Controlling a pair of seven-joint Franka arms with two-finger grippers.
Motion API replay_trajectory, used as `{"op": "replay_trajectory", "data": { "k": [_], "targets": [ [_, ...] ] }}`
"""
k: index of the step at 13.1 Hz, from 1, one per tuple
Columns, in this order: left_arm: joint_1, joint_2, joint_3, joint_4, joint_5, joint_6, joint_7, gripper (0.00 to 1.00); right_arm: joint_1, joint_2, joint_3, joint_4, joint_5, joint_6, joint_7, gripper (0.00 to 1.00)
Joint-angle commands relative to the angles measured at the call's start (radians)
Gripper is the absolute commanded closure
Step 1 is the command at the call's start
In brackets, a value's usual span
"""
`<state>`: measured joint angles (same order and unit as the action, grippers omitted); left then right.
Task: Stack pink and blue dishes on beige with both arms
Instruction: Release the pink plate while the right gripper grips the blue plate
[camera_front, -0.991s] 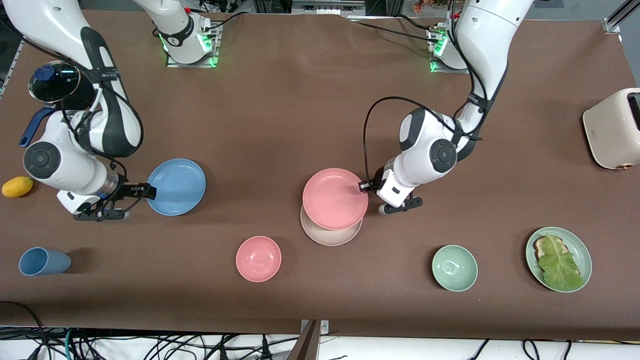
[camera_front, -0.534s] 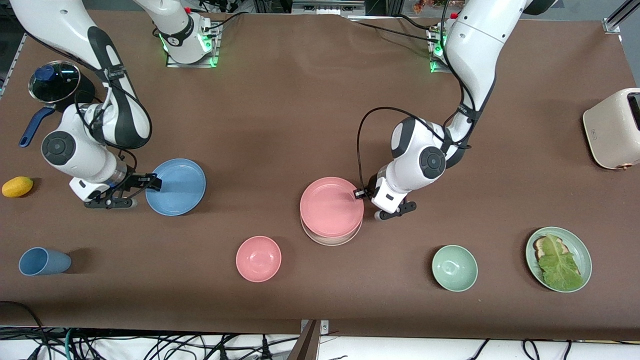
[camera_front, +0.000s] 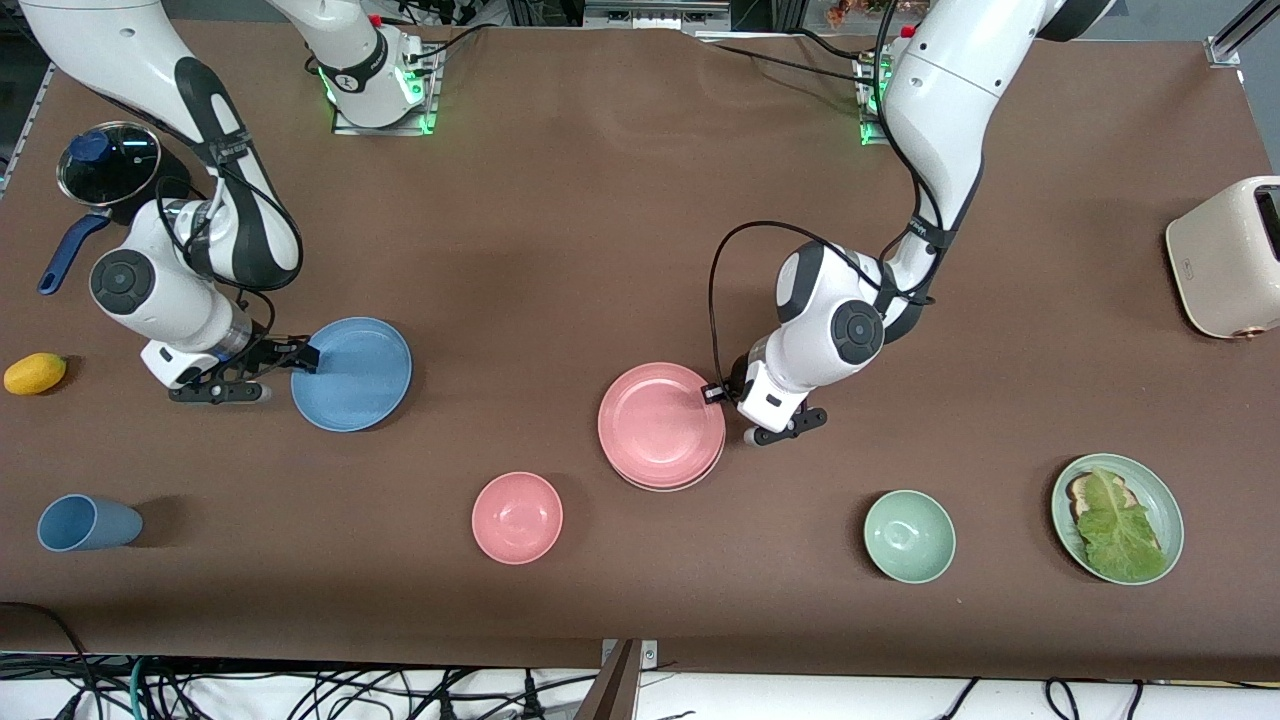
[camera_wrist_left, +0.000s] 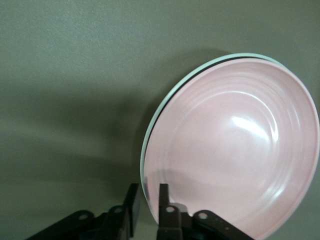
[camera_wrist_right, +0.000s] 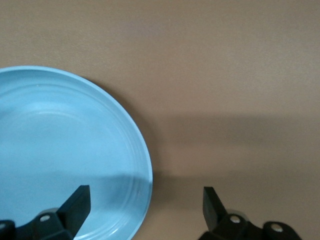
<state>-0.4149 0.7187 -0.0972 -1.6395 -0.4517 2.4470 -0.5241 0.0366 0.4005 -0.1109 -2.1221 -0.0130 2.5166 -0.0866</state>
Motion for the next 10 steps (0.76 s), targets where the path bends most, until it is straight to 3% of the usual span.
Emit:
{"op": "replay_trajectory", "data": {
  "k": [1,2,3,4,8,10],
  "targets": [
    [-0.010,0.013,0.013,0.027,-0.015,0.004,-0.004,0.51,-0.012,-0.006,0.007,-0.032,0.021,0.045,-0.027,0.02],
    [-0.007,0.010,0.013,0.027,-0.016,0.004,-0.004,0.43,-0.012,0.000,0.007,-0.032,0.022,0.050,-0.027,0.04],
    [-0.002,-0.002,0.013,0.026,-0.013,0.004,0.002,0.08,-0.012,0.006,0.007,-0.032,0.022,0.050,-0.027,0.07],
    [0.002,-0.025,0.013,0.023,-0.012,-0.002,-0.001,0.00,-0.012,0.009,0.007,-0.032,0.025,0.050,-0.027,0.11],
    [0.054,-0.132,0.017,0.018,0.004,-0.204,0.006,0.00,-0.012,0.020,0.010,-0.030,0.037,0.060,-0.027,0.29],
    [0.093,-0.175,0.016,0.026,0.103,-0.305,0.028,0.00,-0.012,0.029,0.013,-0.030,0.037,0.064,-0.025,0.36]
  ]
}}
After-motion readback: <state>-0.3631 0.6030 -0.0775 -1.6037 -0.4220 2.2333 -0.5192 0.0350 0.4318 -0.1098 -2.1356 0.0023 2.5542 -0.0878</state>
